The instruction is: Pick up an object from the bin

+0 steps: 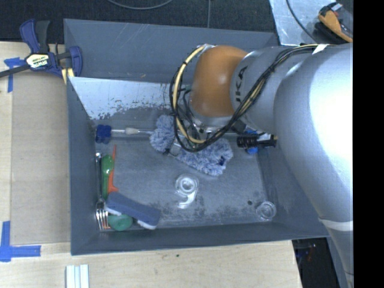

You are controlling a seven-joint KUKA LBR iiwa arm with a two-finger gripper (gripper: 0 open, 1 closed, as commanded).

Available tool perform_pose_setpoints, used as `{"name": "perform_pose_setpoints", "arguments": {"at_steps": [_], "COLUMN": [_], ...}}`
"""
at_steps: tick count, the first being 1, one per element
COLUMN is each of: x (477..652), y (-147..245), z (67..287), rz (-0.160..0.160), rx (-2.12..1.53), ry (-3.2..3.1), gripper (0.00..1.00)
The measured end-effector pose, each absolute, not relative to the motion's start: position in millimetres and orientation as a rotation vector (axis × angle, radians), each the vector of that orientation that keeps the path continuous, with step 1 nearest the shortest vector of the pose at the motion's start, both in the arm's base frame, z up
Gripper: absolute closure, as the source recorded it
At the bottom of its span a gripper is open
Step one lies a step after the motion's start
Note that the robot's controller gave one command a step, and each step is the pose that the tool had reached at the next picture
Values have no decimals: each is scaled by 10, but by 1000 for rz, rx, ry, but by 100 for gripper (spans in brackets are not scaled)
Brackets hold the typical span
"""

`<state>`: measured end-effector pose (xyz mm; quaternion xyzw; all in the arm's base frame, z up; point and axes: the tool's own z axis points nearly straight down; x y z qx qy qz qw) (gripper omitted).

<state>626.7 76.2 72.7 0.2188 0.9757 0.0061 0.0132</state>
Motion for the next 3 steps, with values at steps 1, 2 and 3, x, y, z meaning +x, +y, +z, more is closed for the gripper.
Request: {"name": "perform_pose_setpoints", "arguments": {"at_steps": [1,2,3], "x": [6231,6253,6245], "y": [756,755,750], "z": [870,1208,1576], "rz": [14,18,16], "rx": [684,682,681], "ry": [3050,3043,3047], "gripper": [100,100,100]}}
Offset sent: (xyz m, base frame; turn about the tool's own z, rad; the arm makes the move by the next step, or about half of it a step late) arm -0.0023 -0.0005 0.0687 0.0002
